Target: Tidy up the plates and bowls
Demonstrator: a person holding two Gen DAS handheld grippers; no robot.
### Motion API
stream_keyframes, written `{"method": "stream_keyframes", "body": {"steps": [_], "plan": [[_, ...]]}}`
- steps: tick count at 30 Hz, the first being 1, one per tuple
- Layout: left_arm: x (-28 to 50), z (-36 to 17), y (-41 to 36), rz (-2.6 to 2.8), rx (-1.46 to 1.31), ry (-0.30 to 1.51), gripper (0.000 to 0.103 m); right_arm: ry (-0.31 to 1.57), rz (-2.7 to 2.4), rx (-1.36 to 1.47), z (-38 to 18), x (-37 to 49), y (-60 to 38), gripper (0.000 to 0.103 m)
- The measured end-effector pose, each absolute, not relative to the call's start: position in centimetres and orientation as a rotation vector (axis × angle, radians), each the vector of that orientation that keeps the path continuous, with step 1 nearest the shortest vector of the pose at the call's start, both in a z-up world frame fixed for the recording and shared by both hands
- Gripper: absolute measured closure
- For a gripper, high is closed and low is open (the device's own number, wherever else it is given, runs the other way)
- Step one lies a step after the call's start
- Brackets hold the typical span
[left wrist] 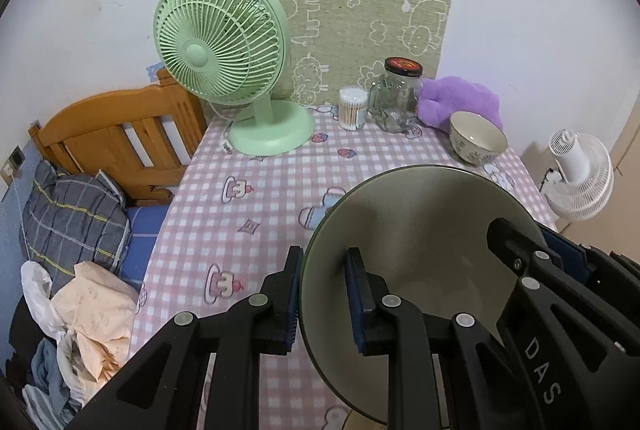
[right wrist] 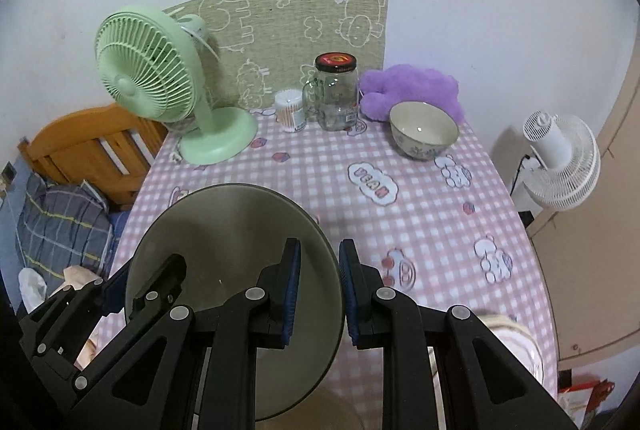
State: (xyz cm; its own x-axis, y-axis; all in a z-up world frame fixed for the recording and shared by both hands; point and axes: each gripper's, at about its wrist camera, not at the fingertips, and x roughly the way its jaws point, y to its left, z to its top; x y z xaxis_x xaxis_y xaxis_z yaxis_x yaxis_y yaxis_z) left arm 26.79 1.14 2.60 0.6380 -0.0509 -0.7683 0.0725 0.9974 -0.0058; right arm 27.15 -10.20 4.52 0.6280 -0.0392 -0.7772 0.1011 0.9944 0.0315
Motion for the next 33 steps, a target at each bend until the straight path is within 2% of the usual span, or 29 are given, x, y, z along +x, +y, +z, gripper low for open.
{"method": "stream_keyframes", "body": {"steps": [17, 33], "plan": [[19.9, -1.1, 1.1, -0.158, 0.068, 0.94, 0.084, 0.952, -0.126, 0.067, 1.3, 18.7, -10.0, 0.08], [18.4, -5.7, 0.4, -0.222, 0.101, 1.036, 0.084, 1.062, -0.169, 0.073, -3.7, 16.7, -10.5, 0.08]]}}
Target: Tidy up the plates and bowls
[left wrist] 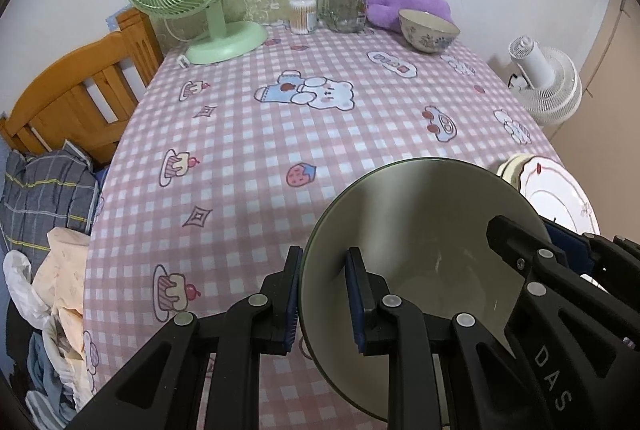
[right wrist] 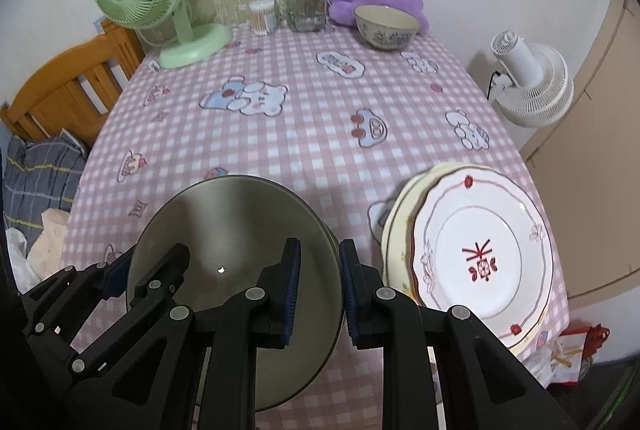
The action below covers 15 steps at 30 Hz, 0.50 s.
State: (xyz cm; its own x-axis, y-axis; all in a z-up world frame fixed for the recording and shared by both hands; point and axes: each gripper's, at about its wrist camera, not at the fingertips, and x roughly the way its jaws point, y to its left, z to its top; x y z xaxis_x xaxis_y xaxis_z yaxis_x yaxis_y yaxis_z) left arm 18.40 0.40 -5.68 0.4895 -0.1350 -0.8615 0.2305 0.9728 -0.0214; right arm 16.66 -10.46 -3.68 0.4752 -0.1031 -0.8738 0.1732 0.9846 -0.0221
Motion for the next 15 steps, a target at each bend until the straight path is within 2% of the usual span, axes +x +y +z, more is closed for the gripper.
{"method": "stream_keyframes", "body": {"steps": [15], "plan": [[19.9, -7.6, -0.5, -0.255, 0.134, 1.082, 0.083, 1.108, -0.218, 0.101, -5.4, 17.5, -11.1, 0.08]]}}
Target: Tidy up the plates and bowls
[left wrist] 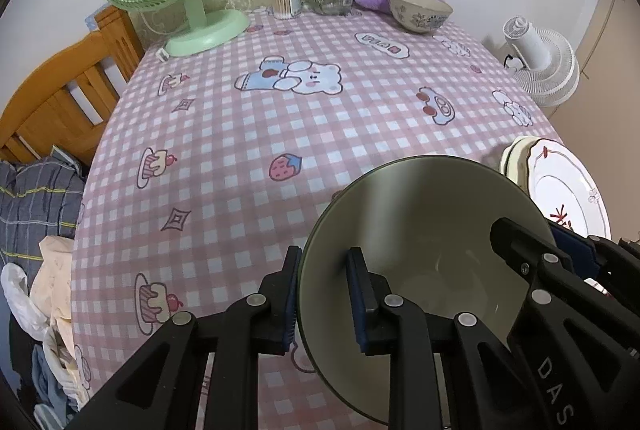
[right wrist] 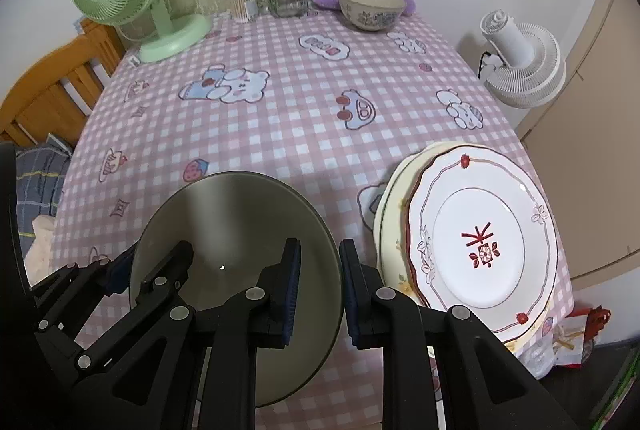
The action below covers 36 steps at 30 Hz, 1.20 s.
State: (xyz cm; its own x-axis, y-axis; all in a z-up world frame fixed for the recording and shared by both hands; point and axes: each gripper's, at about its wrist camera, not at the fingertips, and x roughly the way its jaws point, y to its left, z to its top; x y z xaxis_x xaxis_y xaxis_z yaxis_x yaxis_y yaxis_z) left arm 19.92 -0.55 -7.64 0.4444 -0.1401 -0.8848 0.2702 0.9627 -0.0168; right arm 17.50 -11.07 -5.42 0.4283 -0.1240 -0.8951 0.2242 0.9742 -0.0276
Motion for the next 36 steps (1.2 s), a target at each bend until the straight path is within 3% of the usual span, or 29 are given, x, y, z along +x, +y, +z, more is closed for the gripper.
{"method": "stream_keyframes", "body": {"steps": [15, 22, 23, 25, 27, 34, 36], "plan": [[20.2, -8.1, -0.6, -0.285, 0.136, 1.081, 0.083, 1.114, -0.253, 0.101, -6.4, 18.4, -11.2, 0.079], [19.7, -8.2, -0.7, -0.309, 0.097, 1.105, 0.066, 1.118, -0.219, 0.117, -6.4, 17.6, -11.3, 0.075], [19.6, -8.0, -0.6, -0.317, 0.092, 1.105, 0.062, 1.117, -0.212, 0.116, -6.3, 17.6, -11.3, 0.073], [19.3, -7.4, -0.7, -0.331, 0.091, 1.095, 0.057, 1.112, -0.187, 0.118, -5.9, 17.5, -11.2, 0.058], [19.1, -6.7, -0.6, -0.331, 0.108, 1.074, 0.052, 1.087, -0.175, 0.127, -5.2, 17.2, -11.2, 0.034], [19.0, -4.0, 0.1, -0.318, 0.077, 1.027, 0.027, 1.031, -0.133, 0.141, -2.8, 17.1, -11.4, 0.03], [19.0, -3.4, 0.1, -0.296, 0.068, 1.009, 0.023, 1.008, -0.108, 0.146, -2.0, 17.1, -11.5, 0.03]]}}
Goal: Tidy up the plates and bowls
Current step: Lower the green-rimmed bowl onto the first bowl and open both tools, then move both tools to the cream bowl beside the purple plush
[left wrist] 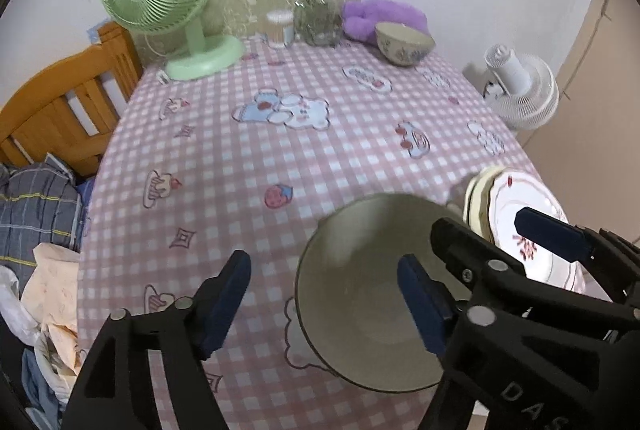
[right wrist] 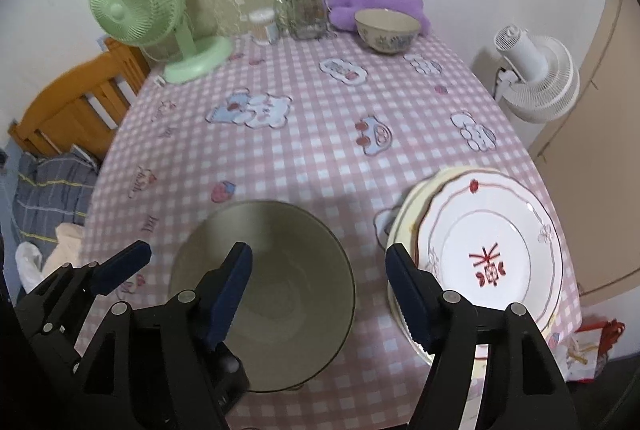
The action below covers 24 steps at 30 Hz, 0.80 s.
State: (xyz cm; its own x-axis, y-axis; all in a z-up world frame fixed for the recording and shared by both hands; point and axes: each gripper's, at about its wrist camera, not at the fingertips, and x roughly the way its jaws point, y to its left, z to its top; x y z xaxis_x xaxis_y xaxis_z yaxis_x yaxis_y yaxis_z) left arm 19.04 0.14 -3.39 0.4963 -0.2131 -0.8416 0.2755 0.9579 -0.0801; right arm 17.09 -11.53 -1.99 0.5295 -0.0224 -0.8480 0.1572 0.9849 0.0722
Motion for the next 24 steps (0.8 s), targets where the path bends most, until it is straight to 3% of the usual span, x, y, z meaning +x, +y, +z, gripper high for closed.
{"method": "stream_keyframes", "body": {"steps": [24], "plan": [[22.4, 0.5, -7.9, -0.085, 0.005, 0.949, 0.021, 0.945, 0.123, 0.085, 2.0, 22.2, -19.3, 0.017]]}}
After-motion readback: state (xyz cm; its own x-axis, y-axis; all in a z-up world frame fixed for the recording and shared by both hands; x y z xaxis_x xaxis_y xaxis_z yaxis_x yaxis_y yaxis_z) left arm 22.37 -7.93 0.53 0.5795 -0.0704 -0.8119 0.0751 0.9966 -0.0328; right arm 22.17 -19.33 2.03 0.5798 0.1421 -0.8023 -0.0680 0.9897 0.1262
